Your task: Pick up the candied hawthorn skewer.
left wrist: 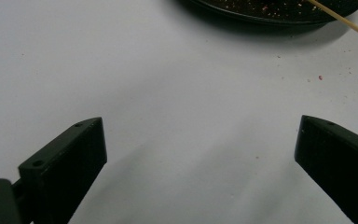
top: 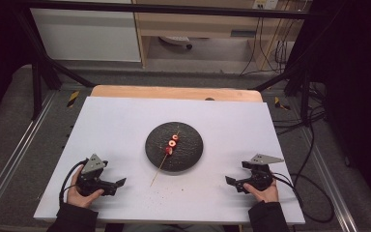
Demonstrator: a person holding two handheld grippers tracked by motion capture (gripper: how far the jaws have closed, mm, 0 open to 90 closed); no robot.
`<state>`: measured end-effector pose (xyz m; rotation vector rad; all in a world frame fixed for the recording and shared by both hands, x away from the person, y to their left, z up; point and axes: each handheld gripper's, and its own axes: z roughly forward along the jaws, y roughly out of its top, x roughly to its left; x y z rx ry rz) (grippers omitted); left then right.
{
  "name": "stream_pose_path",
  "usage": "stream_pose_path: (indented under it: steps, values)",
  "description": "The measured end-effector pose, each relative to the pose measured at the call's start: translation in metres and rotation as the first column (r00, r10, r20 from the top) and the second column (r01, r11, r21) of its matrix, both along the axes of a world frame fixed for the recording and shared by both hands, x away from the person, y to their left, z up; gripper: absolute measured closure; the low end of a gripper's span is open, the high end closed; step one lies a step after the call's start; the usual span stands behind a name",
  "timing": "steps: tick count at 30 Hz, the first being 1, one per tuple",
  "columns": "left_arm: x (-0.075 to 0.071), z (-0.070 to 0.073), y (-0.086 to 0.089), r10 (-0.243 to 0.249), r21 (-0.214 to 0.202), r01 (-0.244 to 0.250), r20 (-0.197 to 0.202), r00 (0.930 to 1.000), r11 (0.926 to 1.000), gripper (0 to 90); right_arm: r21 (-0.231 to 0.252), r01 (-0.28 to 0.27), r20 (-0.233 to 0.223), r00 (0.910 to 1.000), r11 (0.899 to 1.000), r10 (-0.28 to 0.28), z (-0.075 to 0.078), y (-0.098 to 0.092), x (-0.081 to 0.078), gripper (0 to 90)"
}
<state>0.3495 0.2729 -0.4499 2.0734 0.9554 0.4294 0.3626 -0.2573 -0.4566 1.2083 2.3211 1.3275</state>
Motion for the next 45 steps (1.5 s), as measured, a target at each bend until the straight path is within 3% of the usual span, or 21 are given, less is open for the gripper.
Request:
stream_pose_path:
  steps: [28, 40, 45]
  values:
    - [-0.003, 0.009, -0.028, -0.020, 0.032, 0.020, 0.013, 0.9997, 0.9993, 1.2, -0.008, 0.006, 0.004, 1.0000, 1.000, -0.006, 0.000, 0.001, 0.000, 0.4]
    - [-0.002, 0.025, -0.050, -0.007, 0.015, 0.007, 0.016, 0.9999, 0.9999, 2.5, -0.013, 0.008, 0.010, 0.9999, 1.000, -0.007, 0.001, 0.000, -0.001, 0.4]
    - [0.001, 0.035, -0.067, -0.005, 0.034, 0.004, 0.022, 0.9997, 0.9994, 3.4, -0.019, 0.009, 0.012, 0.9999, 1.000, -0.009, 0.001, 0.000, 0.000, 0.4]
